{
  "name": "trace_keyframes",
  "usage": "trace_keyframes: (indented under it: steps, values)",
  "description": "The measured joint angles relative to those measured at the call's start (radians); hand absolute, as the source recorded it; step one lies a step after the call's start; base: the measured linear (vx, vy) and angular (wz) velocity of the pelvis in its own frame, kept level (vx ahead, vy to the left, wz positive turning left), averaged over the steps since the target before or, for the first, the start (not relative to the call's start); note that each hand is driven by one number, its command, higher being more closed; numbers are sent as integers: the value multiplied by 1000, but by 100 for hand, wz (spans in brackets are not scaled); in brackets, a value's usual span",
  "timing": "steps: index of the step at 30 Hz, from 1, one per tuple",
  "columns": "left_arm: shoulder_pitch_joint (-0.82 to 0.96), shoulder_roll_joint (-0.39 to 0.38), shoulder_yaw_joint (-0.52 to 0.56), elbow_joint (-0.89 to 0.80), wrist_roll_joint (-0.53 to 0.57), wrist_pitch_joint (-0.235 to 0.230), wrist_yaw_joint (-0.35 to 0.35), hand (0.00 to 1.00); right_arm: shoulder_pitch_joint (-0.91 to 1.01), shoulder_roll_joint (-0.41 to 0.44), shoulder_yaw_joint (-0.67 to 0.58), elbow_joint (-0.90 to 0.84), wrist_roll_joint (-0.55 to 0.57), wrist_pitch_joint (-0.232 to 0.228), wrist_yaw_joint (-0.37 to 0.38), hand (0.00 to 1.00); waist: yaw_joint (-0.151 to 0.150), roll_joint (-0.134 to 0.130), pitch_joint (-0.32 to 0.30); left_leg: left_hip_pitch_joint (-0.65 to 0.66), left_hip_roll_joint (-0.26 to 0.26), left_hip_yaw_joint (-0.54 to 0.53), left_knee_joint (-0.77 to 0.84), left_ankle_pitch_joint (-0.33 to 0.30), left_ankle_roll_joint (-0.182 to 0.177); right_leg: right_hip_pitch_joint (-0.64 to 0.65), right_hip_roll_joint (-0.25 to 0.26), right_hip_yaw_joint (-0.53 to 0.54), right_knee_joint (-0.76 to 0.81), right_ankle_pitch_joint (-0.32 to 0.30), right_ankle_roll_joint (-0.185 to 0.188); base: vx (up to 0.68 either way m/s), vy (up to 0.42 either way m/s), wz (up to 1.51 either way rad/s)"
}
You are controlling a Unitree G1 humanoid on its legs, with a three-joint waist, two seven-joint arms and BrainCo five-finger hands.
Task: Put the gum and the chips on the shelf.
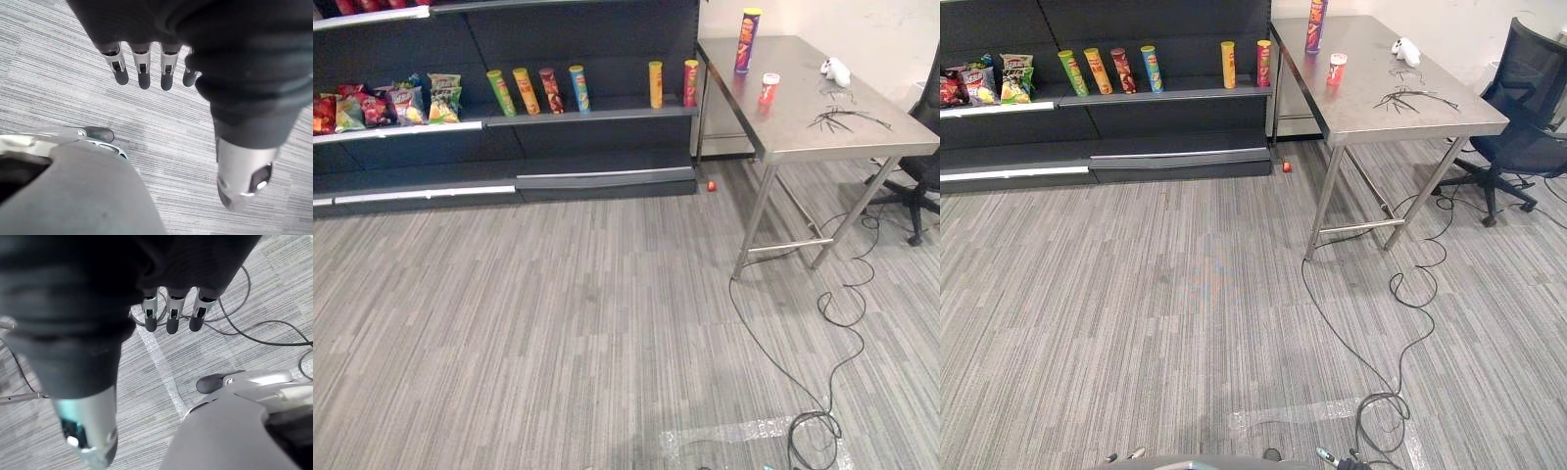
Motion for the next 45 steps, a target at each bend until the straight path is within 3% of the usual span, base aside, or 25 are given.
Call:
trace_keyframes:
  steps: [4,5,10,12,13,14,17,21,23,24,26,27,28,29,31,32,34,35,36,37,38,40,41,43,45]
  values:
    - [-13,7,-22,2,0,0,1,0,-6,-7,20,-9,-17,0,-3,0,-3,-3,3,-20,1,-1,5,1,1,-22,0,-1,9,0,-1,-10,-6,-2]
    - [-30,7,-26,3,0,-1,9,0,-33,-17,35,-11,-17,-1,-3,0,-2,10,15,-54,6,2,16,6,-4,-86,-2,0,83,-27,-5,-43,-20,-8]
    - [-87,28,-20,-14,-9,-2,11,0,-81,-2,35,-15,37,-6,-5,0,-3,-23,88,-110,11,-2,63,9,-23,-191,-16,-15,245,-110,-36,-55,-62,9]
    - [-87,42,-17,-25,-15,-2,10,0,-82,9,43,-17,72,-9,-5,0,-3,-44,107,-189,28,5,262,-45,-36,-192,-33,-24,284,-153,-42,-10,-122,23]
    - [-86,45,-17,-49,-29,-3,7,0,-80,4,68,-16,93,-13,-5,0,1,-49,118,-284,56,4,469,-67,-36,-186,-35,-26,303,-171,-55,17,-134,13]
    - [-85,42,-16,-53,-53,-5,6,0,-80,1,83,-17,99,-18,-3,0,9,-39,132,-366,90,1,654,-62,-31,-170,-30,-33,314,-181,-64,34,-104,10]
    - [-86,37,-13,-52,-96,-8,0,0,-79,-16,96,-15,100,-20,-1,0,15,-22,154,-460,126,0,829,-91,-28,-117,-39,-43,327,-212,-53,114,25,14]
    - [-88,24,-4,-52,-134,-10,-2,0,-106,-21,100,-13,100,-19,-4,0,23,-21,159,-521,96,0,580,-73,-31,-106,-85,-22,313,-241,-28,228,135,-4]
    - [-89,16,5,-52,-134,-10,1,0,-125,-27,117,-16,99,-20,-5,0,24,-12,167,-525,80,-31,364,13,-39,-87,-103,-8,297,-254,-8,331,229,-18]
    - [-89,7,12,-53,-134,-10,1,0,-132,-34,117,-18,99,-20,-6,0,27,6,176,-524,82,-63,225,84,-44,-58,-103,1,272,-264,7,432,313,-26]
    - [-85,-8,25,-52,-134,-11,6,0,-147,-38,117,-19,99,-20,-11,0,38,33,186,-548,111,-93,138,127,-50,-16,-102,26,245,-290,47,494,382,-45]
    - [-83,-4,25,-52,-134,-10,6,0,-149,-30,117,-17,99,-20,-16,0,53,23,188,-557,106,-71,192,237,-31,13,-132,49,227,-307,61,464,347,-49]
    - [-89,7,26,-52,-132,-10,7,0,-161,-5,116,-13,97,-20,-18,0,61,-12,187,-566,77,-49,245,208,12,24,-168,65,219,-308,53,595,366,-44]
    - [-92,19,32,-61,-120,-22,8,0,-174,25,116,-13,88,-22,-16,0,57,-38,182,-600,55,-30,339,134,40,3,-203,100,240,-243,45,592,327,-21]
    - [-92,21,43,-57,-110,-20,8,0,-174,37,115,-13,73,-24,-17,0,52,-51,181,-597,40,-2,411,109,87,-7,-230,151,302,-186,76,609,341,-14]
    - [-89,19,54,-51,-110,-20,8,0,-169,36,112,-11,43,-23,-16,0,53,-56,177,-563,33,20,425,89,113,-35,-236,183,386,-118,73,508,286,-31]
    - [-76,28,51,-52,-106,-15,8,0,-160,35,111,-22,16,-25,-14,0,50,-57,172,-466,15,30,385,43,108,-112,-239,197,589,37,83,542,318,-45]
    - [-62,27,38,-53,-80,-15,8,0,-148,32,105,-47,10,-29,-12,0,42,-57,160,-380,8,33,318,-10,114,-184,-248,196,764,163,93,497,263,-17]
    - [-62,49,14,-53,-72,-11,7,0,-144,36,108,-58,9,-32,-8,0,25,-70,160,-339,-17,31,299,-19,125,-243,-265,196,913,184,115,480,187,9]
    - [-63,56,7,-54,-72,-9,7,0,-145,34,112,-63,9,-35,-5,0,17,-79,157,-315,-28,28,292,-25,134,-280,-271,190,1004,170,115,445,140,32]
    - [-67,56,-3,-69,-72,-10,7,0,-146,30,114,-72,12,-39,0,0,15,-81,159,-252,-44,22,270,-35,145,-340,-269,155,1132,117,111,520,139,20]
    - [-67,49,-26,-74,-72,-11,8,0,-146,24,114,-94,17,-45,-1,0,12,-62,167,-129,-50,19,203,-50,146,-393,-259,67,1194,5,82,449,85,4]
    - [-67,41,-26,-73,-73,-12,8,0,-148,22,113,-109,29,-51,-1,0,7,-48,167,-56,-50,18,169,-65,143,-435,-245,-6,1151,-90,50,305,35,4]
    - [-68,34,-26,-72,-73,-14,8,0,-151,24,112,-128,57,-55,-2,0,-9,-36,169,-2,-41,11,155,-88,138,-479,-221,-84,994,-135,23,332,-23,18]
    - [-75,25,-25,-72,-73,-21,7,0,-153,22,112,-133,63,-65,-7,0,-12,-25,171,29,-24,0,146,-107,125,-504,-189,-125,730,-126,24,461,-129,32]
